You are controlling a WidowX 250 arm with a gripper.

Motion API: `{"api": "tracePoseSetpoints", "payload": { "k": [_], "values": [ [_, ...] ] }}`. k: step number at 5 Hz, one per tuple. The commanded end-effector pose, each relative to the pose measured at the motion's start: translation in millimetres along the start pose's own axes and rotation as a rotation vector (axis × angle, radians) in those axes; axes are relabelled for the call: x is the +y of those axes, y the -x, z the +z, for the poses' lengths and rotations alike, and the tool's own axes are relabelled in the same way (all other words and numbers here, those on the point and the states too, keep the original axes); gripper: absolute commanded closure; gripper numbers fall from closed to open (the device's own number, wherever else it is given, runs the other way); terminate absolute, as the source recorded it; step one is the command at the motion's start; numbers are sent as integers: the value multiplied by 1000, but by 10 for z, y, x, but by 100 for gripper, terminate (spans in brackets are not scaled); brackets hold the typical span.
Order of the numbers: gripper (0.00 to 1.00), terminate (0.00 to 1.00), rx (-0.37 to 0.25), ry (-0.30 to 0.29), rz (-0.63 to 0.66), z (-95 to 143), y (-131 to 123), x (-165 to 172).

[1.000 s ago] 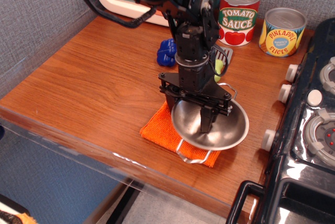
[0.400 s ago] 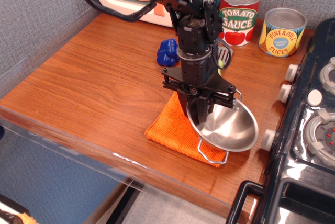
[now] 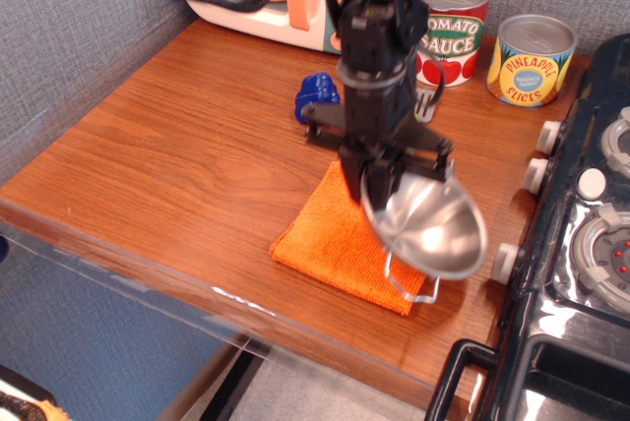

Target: Place the pot in front of the oven.

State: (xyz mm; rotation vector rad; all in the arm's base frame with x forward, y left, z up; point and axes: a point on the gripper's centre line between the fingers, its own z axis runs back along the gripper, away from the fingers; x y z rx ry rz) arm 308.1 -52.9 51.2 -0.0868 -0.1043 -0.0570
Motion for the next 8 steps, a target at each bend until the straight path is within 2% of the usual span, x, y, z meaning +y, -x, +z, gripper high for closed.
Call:
{"api": "tracePoseSetpoints", "payload": {
  "k": [1, 2, 3, 5, 6, 7, 8],
  "values": [
    [100, 0, -120, -27, 81, 679, -582, 529],
    [100, 0, -81, -137, 142, 782, -754, 1011],
    [100, 0, -79, -173, 251, 814, -759, 1512],
    [100, 0, -54, -205, 404, 775, -759, 2253],
    [100, 0, -16, -214, 442, 624, -757, 2400],
    [100, 0, 34, -256, 442, 443, -836, 2419],
    [100, 0, 51, -289, 461, 380, -798, 2396]
  ]
}}
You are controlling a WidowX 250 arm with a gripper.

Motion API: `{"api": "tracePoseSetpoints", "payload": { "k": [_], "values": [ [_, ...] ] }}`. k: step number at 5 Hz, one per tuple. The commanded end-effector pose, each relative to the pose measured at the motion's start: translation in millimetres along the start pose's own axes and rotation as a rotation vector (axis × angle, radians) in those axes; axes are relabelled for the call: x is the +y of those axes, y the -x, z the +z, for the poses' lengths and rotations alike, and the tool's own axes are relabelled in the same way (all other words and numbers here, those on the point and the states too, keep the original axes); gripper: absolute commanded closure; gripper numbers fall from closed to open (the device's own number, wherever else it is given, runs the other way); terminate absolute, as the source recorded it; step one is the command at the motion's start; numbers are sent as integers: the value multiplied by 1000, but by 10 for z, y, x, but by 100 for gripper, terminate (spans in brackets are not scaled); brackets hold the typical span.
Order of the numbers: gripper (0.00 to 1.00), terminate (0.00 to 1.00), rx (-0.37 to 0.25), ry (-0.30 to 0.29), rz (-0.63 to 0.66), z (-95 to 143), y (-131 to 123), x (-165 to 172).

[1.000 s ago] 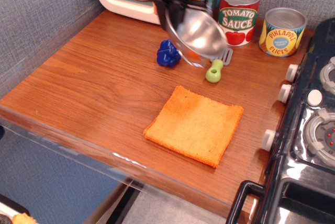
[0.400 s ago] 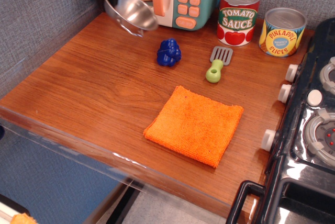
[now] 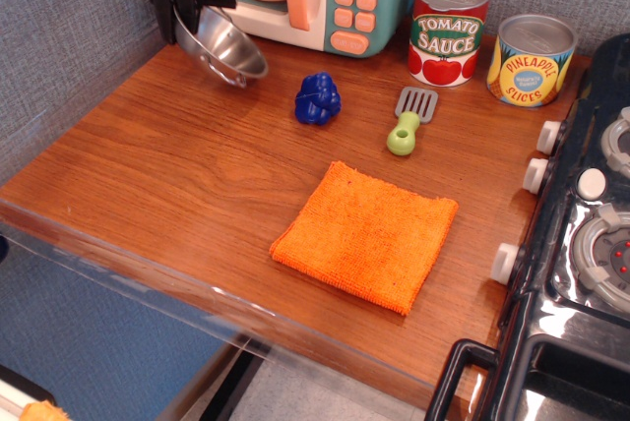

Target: Place the pot in front of the oven.

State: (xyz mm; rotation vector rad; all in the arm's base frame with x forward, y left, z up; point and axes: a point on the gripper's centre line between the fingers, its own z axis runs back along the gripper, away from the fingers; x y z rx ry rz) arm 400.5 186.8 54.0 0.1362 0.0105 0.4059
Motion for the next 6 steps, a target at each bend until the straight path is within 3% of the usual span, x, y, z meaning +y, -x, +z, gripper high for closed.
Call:
{"api": "tracePoseSetpoints", "payload": {
  "k": [1, 2, 3, 6],
  "values": [
    [100, 0, -58, -34, 78, 139, 25, 21],
    [100, 0, -45, -10, 137, 64, 22, 63],
    [0, 0, -42, 1, 221, 77, 24, 129],
    [0, 0, -20, 50, 287, 118, 60, 199]
  ]
}}
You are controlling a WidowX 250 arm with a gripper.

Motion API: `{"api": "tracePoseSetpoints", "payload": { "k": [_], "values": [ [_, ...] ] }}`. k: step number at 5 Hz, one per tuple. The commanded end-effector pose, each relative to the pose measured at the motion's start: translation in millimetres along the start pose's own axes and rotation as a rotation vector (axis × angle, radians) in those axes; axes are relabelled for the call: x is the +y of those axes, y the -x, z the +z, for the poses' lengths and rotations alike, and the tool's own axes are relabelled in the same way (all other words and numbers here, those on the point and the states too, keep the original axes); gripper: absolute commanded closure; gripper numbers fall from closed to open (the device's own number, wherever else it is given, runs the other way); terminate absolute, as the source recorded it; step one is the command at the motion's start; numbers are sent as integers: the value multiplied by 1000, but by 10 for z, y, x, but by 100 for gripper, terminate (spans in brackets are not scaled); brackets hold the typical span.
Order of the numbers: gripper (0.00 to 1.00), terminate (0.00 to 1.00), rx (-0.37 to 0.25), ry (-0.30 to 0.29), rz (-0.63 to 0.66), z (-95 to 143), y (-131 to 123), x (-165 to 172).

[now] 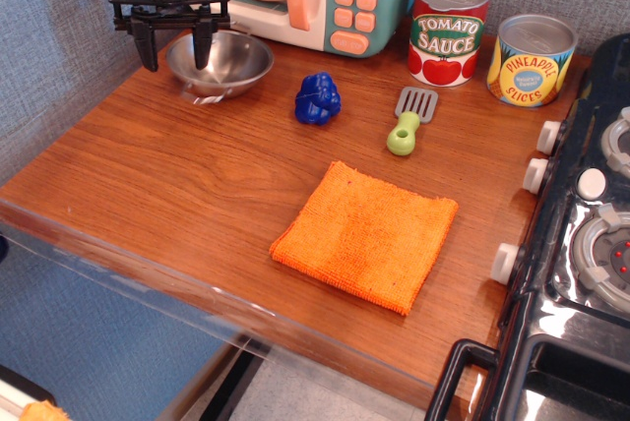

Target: Place the pot in front of the oven.

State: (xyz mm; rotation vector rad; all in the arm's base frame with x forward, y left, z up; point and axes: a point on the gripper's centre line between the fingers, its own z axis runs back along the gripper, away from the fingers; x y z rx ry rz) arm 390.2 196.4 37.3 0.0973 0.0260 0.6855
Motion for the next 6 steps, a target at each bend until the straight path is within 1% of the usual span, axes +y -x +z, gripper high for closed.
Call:
{"api": "tracePoseSetpoints", "payload": {
  "k": [1, 2, 3, 4, 5, 6],
  "values": [
    [0, 0, -140, 26, -91, 550, 89, 29],
    [0, 0, -164, 6, -240, 850, 243, -52],
    [0, 0, -172, -6, -366, 1028, 404, -151],
    [0, 0, -151, 8, -491, 993, 549, -329],
    [0, 0, -157, 15, -523, 949, 690, -460],
    [0, 0, -162, 26, -556, 917, 784, -520]
  ]
}}
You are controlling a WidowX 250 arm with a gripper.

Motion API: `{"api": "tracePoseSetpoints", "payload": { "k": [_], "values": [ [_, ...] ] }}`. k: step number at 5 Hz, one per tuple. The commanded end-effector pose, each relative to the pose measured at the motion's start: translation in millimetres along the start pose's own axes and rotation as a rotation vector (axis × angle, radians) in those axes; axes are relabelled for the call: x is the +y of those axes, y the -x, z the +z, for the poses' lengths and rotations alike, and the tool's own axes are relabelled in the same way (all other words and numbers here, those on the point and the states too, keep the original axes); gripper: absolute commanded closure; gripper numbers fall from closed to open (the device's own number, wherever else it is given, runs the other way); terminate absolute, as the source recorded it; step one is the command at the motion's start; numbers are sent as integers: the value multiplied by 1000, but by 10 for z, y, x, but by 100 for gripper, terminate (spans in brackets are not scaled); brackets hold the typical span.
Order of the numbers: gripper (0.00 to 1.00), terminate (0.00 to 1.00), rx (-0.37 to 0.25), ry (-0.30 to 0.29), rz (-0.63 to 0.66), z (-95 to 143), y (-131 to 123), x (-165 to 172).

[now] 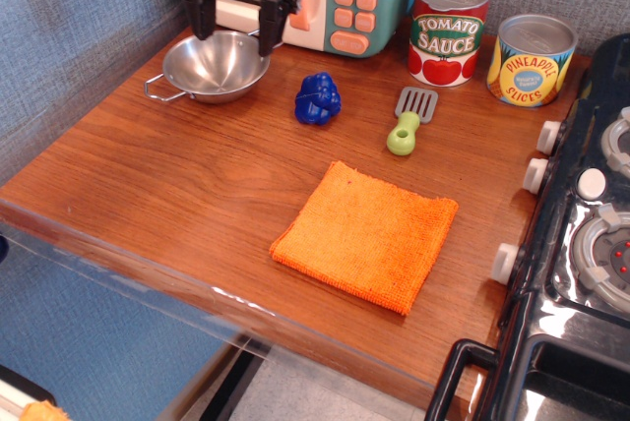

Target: Place the pot in front of the oven.

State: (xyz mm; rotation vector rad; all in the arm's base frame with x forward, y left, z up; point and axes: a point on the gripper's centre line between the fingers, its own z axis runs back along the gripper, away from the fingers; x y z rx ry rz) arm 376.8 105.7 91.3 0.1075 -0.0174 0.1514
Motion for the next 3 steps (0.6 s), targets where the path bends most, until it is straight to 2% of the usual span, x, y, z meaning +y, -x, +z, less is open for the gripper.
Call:
{"api": "tracePoseSetpoints", "payload": {
  "k": [1, 2, 3],
  "values": [
    [0, 0, -86, -20, -117, 329, 121, -70],
    [0, 0, -86, -20, -117, 329, 121, -70],
    [0, 100, -86, -20, -117, 329, 121, -70]
  ]
}}
